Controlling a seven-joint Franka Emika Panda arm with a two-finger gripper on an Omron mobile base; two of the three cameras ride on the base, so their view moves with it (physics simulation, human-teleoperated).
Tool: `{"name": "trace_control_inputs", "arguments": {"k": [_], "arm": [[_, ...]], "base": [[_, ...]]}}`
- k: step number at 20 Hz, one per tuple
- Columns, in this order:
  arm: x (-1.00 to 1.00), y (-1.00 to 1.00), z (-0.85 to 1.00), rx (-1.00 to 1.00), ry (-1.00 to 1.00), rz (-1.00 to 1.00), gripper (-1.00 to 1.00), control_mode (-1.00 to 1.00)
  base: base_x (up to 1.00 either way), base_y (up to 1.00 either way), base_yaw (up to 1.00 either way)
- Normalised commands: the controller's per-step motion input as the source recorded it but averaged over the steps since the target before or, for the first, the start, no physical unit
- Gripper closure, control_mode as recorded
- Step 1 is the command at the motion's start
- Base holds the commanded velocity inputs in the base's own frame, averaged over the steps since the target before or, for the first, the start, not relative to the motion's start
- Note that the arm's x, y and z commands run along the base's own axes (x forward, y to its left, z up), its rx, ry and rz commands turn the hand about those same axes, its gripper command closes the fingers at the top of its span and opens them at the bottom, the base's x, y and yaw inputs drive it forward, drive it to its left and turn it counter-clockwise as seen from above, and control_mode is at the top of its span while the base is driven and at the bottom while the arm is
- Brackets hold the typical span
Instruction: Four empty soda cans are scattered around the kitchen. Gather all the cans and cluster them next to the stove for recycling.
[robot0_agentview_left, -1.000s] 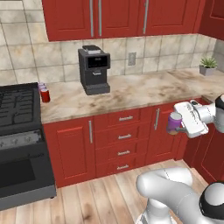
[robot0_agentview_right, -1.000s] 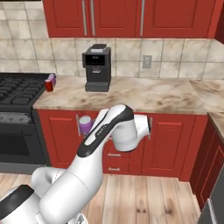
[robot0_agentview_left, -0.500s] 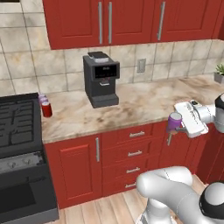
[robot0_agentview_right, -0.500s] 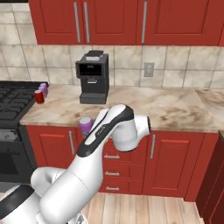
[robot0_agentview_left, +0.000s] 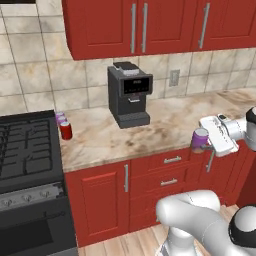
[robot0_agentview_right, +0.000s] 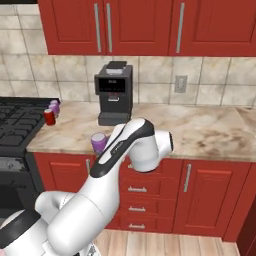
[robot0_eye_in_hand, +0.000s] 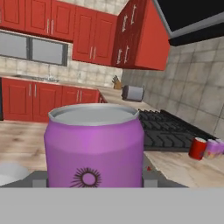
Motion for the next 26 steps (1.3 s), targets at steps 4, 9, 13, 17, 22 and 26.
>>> {"name": "trace_control_inputs", "arguments": {"k": [4, 9, 13, 17, 22, 26], "arm": [[0.00, 0.00, 0.00, 0.00, 0.00, 0.00, 1.00, 1.00], [0.00, 0.00, 0.00, 0.00, 0.00, 0.00, 1.00, 1.00], [0.00, 0.00, 0.00, 0.00, 0.00, 0.00, 1.00, 1.00], [0.00, 0.00, 0.00, 0.00, 0.00, 0.00, 1.00, 1.00], [0.00, 0.00, 0.00, 0.00, 0.00, 0.00, 1.00, 1.00], [0.00, 0.00, 0.00, 0.00, 0.00, 0.00, 1.00, 1.00]], "base": [[-0.04, 0.66, 0.03], [0.01, 0.64, 0.01], [0.34, 0.37, 0.00], [0.72, 0.16, 0.00], [0.72, 0.29, 0.00], [0.12, 0.55, 0.00]]}}
